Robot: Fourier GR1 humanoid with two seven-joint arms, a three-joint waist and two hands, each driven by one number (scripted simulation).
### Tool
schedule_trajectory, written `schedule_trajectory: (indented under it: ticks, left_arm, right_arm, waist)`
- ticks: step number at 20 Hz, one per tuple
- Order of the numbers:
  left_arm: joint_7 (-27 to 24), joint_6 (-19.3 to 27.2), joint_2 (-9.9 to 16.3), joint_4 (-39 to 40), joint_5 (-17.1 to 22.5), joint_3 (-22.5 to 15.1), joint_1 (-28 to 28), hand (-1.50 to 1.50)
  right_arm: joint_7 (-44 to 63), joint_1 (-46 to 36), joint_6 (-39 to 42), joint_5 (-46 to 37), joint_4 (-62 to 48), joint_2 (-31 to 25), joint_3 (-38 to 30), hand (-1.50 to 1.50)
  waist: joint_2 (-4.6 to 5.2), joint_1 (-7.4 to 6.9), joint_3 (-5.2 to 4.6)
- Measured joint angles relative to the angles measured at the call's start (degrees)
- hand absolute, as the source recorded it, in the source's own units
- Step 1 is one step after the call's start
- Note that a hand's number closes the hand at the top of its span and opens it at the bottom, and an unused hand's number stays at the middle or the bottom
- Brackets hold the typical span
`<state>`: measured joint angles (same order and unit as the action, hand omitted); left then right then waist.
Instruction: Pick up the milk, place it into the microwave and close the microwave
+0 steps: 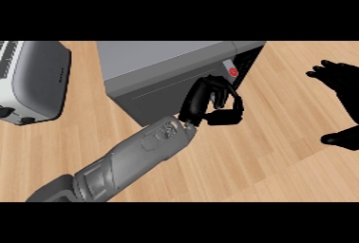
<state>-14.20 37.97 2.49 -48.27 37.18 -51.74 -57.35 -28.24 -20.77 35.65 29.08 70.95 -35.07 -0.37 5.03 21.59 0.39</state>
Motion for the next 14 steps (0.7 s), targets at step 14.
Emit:
schedule_trajectory:
  ticks: [14]
  left_arm:
    - [-0.31, 3.08, 0.13, 0.99, 2.63, -0.29, -0.40, 1.50]
  right_arm:
    - [5.17, -2.77, 5.21, 1.26, 12.39, -1.59, 7.07, 1.50]
  waist:
    - [-0.35, 1.80, 0.07]
